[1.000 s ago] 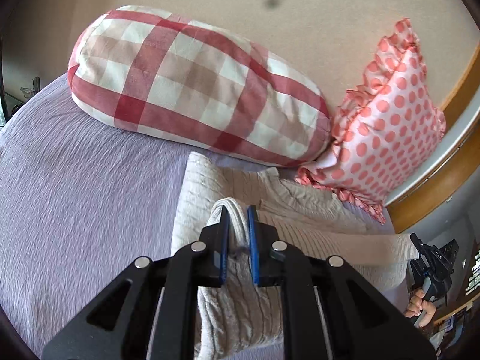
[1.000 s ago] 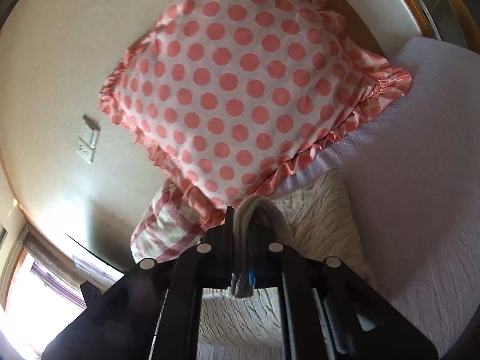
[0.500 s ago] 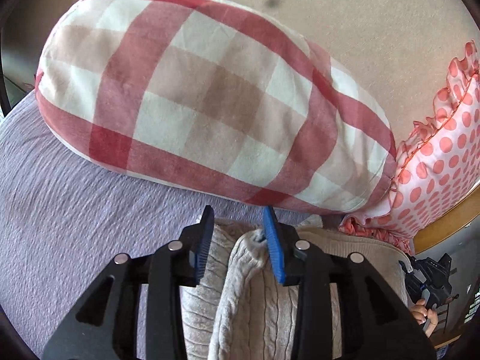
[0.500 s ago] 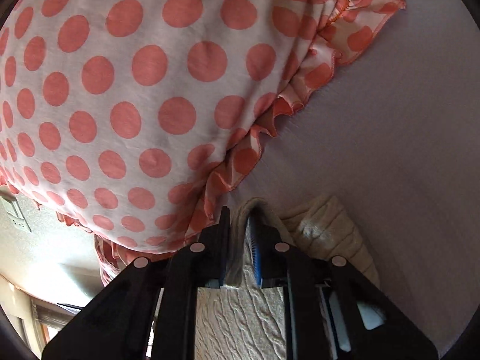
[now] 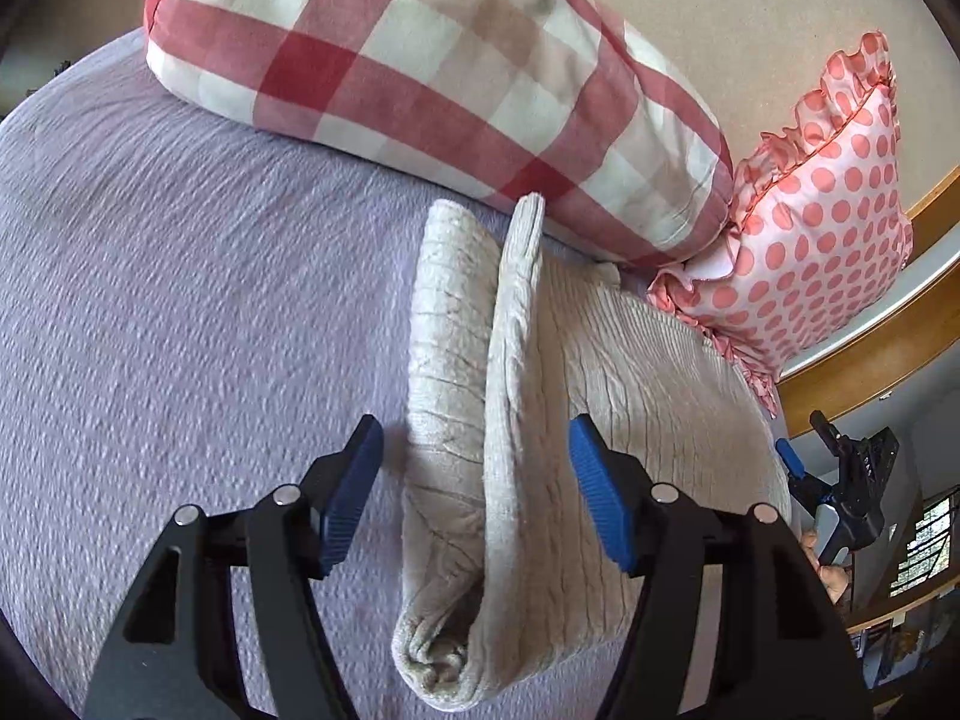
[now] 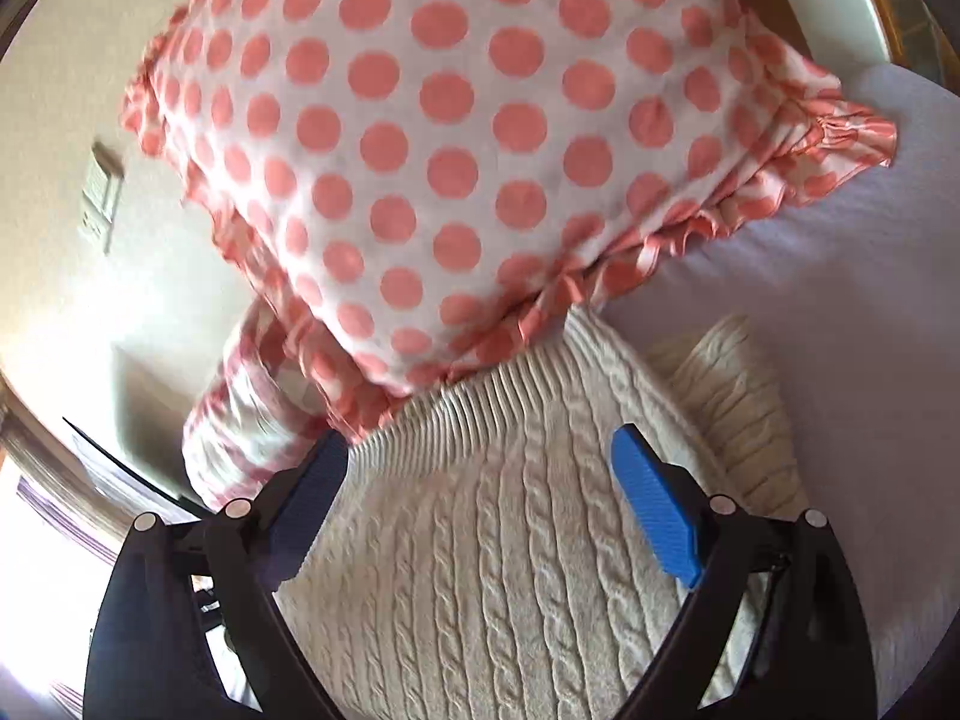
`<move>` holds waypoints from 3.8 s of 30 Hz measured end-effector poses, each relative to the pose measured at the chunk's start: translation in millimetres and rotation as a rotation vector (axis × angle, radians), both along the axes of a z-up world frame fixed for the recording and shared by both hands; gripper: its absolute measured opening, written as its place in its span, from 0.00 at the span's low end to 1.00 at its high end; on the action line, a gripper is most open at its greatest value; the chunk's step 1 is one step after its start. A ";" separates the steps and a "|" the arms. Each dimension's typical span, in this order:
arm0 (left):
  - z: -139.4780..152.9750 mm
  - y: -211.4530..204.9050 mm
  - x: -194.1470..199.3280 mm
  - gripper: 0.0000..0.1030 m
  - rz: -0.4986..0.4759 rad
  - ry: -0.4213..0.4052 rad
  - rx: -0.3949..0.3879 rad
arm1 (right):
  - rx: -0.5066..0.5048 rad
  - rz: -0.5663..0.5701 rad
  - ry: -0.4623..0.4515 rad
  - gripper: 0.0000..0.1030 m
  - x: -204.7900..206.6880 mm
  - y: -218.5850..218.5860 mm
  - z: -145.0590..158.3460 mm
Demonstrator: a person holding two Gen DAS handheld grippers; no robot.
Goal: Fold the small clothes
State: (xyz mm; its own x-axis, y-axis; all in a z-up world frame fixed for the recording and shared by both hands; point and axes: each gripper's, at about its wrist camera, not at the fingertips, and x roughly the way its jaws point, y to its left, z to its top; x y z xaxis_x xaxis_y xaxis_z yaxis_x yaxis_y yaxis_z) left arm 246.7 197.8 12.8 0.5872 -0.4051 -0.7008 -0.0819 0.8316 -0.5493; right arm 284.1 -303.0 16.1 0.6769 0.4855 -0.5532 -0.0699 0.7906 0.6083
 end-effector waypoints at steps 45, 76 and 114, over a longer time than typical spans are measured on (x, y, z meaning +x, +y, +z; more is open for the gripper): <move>63.1 -323.6 5.9 0.55 -0.558 -0.213 0.195 | -0.051 0.070 0.082 0.53 27.0 -73.6 -2.4; -16.3 -252.1 74.7 0.73 -0.394 0.061 -0.213 | 0.220 0.121 0.222 0.54 30.7 -100.2 -32.6; 24.3 -185.6 -91.9 0.66 -0.438 -0.239 0.218 | -0.415 0.329 -0.118 0.94 -122.9 103.5 23.5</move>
State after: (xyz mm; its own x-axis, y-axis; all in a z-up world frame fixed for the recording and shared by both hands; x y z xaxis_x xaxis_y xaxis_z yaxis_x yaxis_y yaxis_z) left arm 154.8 12.2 37.1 0.5497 -0.5076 -0.6635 0.4035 0.8568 -0.3212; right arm 161.2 -199.5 39.6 0.5954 0.4389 -0.6730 -0.4030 0.8878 0.2224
